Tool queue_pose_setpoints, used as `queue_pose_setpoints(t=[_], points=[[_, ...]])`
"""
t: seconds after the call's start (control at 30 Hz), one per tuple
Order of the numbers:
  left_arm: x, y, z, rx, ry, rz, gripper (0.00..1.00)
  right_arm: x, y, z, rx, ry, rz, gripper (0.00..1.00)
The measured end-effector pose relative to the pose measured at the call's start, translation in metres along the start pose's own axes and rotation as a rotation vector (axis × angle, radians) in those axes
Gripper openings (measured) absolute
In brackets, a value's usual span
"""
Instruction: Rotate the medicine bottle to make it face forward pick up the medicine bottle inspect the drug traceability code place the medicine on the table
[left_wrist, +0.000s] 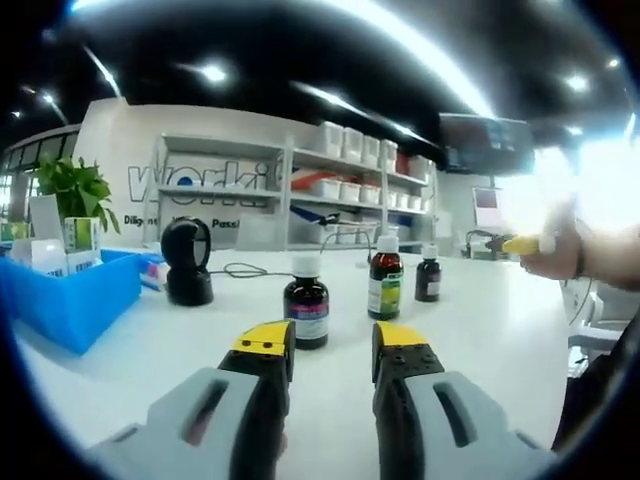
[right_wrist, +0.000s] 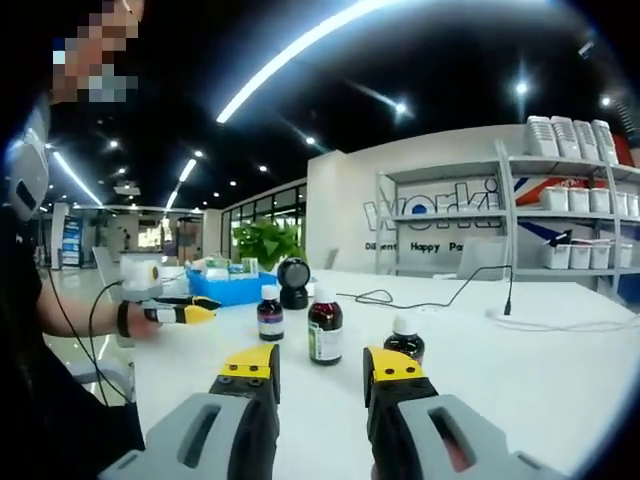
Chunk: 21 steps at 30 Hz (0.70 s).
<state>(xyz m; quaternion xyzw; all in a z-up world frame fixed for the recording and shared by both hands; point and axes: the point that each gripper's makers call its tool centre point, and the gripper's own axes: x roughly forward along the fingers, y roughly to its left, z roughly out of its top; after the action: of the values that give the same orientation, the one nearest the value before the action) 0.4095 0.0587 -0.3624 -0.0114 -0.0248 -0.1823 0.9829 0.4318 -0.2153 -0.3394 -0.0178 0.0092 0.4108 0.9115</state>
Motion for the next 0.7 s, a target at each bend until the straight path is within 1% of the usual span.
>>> queue_pose_setpoints(t=[0.07,0.13,0.17,0.2,0.33,0.4,0.47,0.5,0.57,0.63,0.7], points=[[0.000,0.003,0.001,0.000,-0.004,0.007,0.27,-0.001,-0.001,-0.004,-0.009,0.001,-0.003,0.29],[0.000,0.006,0.001,-0.004,-0.005,0.012,0.28,-0.002,0.000,-0.005,-0.010,-0.011,0.005,0.29],[0.000,0.007,0.001,-0.005,-0.005,0.013,0.29,-0.003,0.002,-0.002,-0.029,-0.037,0.021,0.29],[0.000,0.007,0.001,-0.002,-0.003,0.014,0.29,-0.005,0.004,0.000,-0.027,-0.058,0.030,0.29],[0.001,0.004,-0.003,0.019,0.017,0.005,0.29,-0.006,0.005,-0.004,-0.042,-0.062,0.036,0.29],[0.001,0.004,-0.002,0.016,0.015,0.004,0.29,-0.005,0.001,-0.007,-0.044,-0.061,0.037,0.29],[0.001,0.004,-0.002,0.015,0.012,0.002,0.29,-0.004,-0.003,-0.011,-0.036,-0.055,0.037,0.27],[0.001,0.004,-0.001,0.018,0.010,0.000,0.31,-0.003,-0.007,-0.013,-0.028,-0.050,0.033,0.27],[0.001,0.003,-0.001,0.023,0.012,-0.004,0.34,-0.002,-0.010,-0.015,0.003,-0.053,0.036,0.26],[0.001,0.004,-0.002,0.028,0.017,-0.005,0.34,-0.002,-0.013,-0.018,0.047,-0.056,0.032,0.26],[0.001,0.004,-0.003,0.028,0.020,-0.003,0.33,-0.003,-0.013,-0.020,0.043,-0.060,0.028,0.25]])
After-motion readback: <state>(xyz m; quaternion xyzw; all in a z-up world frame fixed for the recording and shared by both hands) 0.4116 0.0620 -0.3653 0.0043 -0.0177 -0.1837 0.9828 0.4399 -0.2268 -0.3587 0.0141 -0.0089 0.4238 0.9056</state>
